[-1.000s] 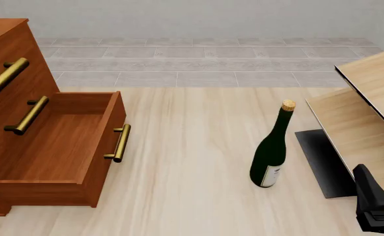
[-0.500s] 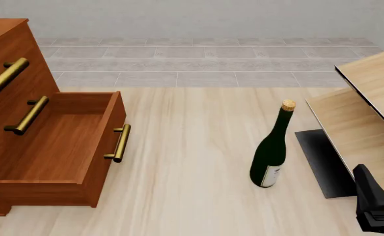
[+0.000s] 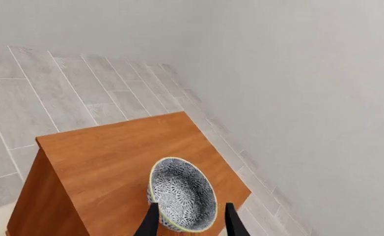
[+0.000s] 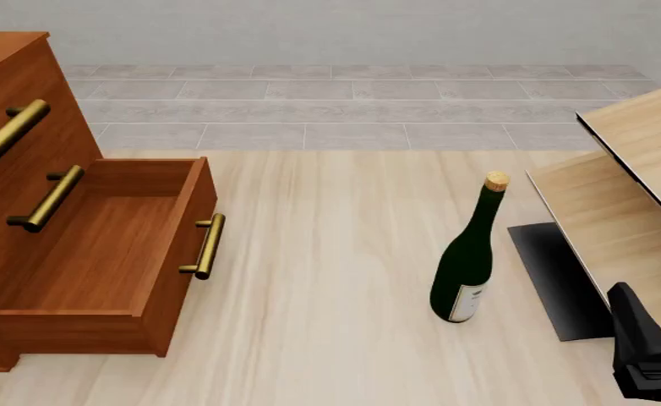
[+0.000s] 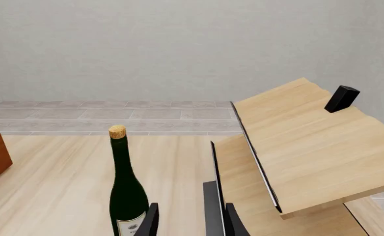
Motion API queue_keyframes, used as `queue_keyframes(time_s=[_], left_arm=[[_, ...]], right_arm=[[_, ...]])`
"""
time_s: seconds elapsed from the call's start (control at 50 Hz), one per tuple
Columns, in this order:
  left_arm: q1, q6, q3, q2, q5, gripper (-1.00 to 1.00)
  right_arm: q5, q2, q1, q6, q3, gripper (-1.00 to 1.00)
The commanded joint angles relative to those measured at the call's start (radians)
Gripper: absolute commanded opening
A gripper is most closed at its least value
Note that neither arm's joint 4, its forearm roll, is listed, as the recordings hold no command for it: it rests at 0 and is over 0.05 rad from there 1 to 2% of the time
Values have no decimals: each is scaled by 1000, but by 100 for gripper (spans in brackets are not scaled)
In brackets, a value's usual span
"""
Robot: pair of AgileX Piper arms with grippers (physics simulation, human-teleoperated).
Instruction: Put the bowl on top of the cabinet.
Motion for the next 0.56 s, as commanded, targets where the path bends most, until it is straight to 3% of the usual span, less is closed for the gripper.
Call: queue_keyframes(time_s=[0.02,0.56], left_arm=[[-4,-11,-30,-56,27,100],[-129,31,-34,-166,20,100]], right_arm=[[0,0,0,0,0,100],[0,0,0,0,0,100]])
